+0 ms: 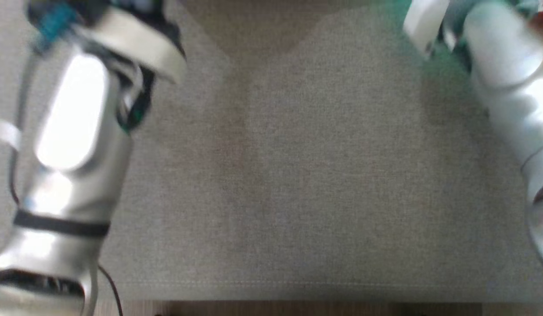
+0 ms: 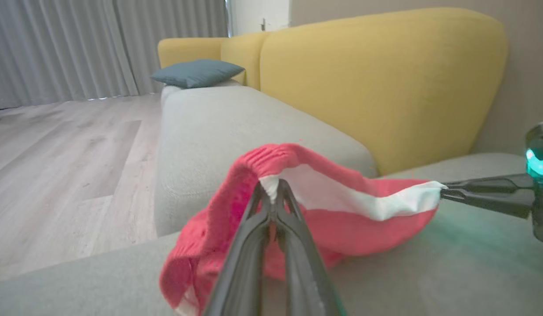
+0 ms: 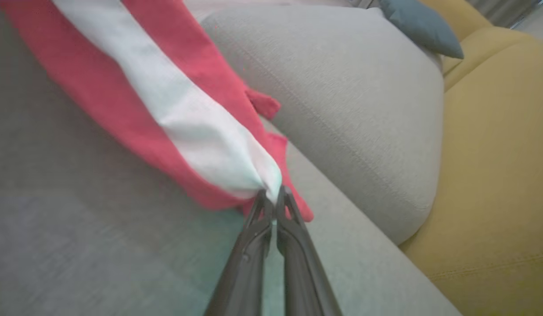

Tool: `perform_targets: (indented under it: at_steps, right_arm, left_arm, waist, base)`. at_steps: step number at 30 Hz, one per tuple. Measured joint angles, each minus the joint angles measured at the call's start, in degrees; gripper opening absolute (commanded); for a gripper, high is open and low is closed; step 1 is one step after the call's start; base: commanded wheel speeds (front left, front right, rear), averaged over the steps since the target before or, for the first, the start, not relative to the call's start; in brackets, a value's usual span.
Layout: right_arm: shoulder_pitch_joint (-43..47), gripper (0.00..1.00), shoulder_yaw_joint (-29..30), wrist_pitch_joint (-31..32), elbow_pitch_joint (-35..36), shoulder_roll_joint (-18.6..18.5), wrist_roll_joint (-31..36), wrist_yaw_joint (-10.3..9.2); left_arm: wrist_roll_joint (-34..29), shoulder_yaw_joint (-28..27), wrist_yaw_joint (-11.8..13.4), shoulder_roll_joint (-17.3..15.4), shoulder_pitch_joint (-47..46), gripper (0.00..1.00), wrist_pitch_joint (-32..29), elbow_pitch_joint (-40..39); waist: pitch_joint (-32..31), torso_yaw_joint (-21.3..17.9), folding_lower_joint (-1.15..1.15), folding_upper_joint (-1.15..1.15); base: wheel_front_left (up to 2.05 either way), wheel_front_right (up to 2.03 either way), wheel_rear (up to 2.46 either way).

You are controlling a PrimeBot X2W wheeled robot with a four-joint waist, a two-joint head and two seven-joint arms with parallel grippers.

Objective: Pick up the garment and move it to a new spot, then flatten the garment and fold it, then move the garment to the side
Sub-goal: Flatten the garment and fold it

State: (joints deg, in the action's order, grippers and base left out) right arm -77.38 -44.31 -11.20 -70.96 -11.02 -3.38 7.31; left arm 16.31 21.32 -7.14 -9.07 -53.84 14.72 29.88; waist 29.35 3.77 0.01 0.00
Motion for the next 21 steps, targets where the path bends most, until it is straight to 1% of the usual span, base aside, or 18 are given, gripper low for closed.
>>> perform_targets:
  at_steps: [2,5,8,11,14,16,17,21]
  right_arm:
    - [2.69,0.00,-3.19,-0.16,-0.12,-0.32,-1.98,0.00]
    - [6.86,0.00,-8.12,0.05,0.08,-1.16,-5.60,0.00]
    - [9.56,0.00,-14.79,1.71,1.82,-3.23,-8.06,0.00]
    - [11.36,0.00,-20.26,4.06,4.95,-6.12,-12.79,0.00]
    - [12.99,0.00,-25.73,7.27,9.84,-9.85,-18.25,0.00]
    - [14.16,0.00,-27.55,9.57,14.03,-12.15,-22.24,0.00]
    - [15.08,0.00,-28.62,12.35,18.53,-14.62,-25.37,0.00]
    - [16.67,0.00,-29.29,16.90,27.65,-20.00,-28.63,0.00]
  left_arm:
    - [0.30,2.53,-0.31,-0.88,3.24,0.00,-0.01,-1.16]
    - [1.19,5.67,-0.42,-3.25,7.82,0.00,-0.01,-2.27]
    - [1.51,9.42,-0.43,-5.84,11.38,0.00,-0.01,-3.31]
    - [2.16,10.76,-0.43,-6.78,14.08,0.00,-0.01,-3.97]
    - [2.82,11.79,-0.43,-7.30,16.04,0.00,-0.01,-4.02]
    - [3.02,13.10,-0.43,-7.95,17.22,0.00,-0.01,-4.13]
    - [3.10,14.85,-0.43,-8.79,18.59,0.00,-0.01,-4.41]
    - [4.13,18.00,-0.43,-10.38,22.25,0.00,-0.02,-6.08]
  waist:
    - [-1.44,0.15,0.00,0.00]
    - [-3.89,0.19,0.00,0.00]
    - [-6.30,0.06,0.00,0.00]
    - [-8.61,-0.04,0.00,0.00]
    - [-10.79,0.02,0.00,0.01]
    - [-12.12,0.02,0.00,0.00]
    - [-13.39,-0.02,0.00,0.00]
    - [-15.86,-0.21,-0.01,0.00]
  base:
    - [0.00,0.00,0.00]
    - [0.00,0.00,0.00]
    - [0.00,0.00,0.00]
    - [0.00,0.00,0.00]
    - [0.00,0.00,0.00]
    - [0.00,0.00,0.00]
    - [0.00,0.00,0.00]
    - [0.00,0.00,0.00]
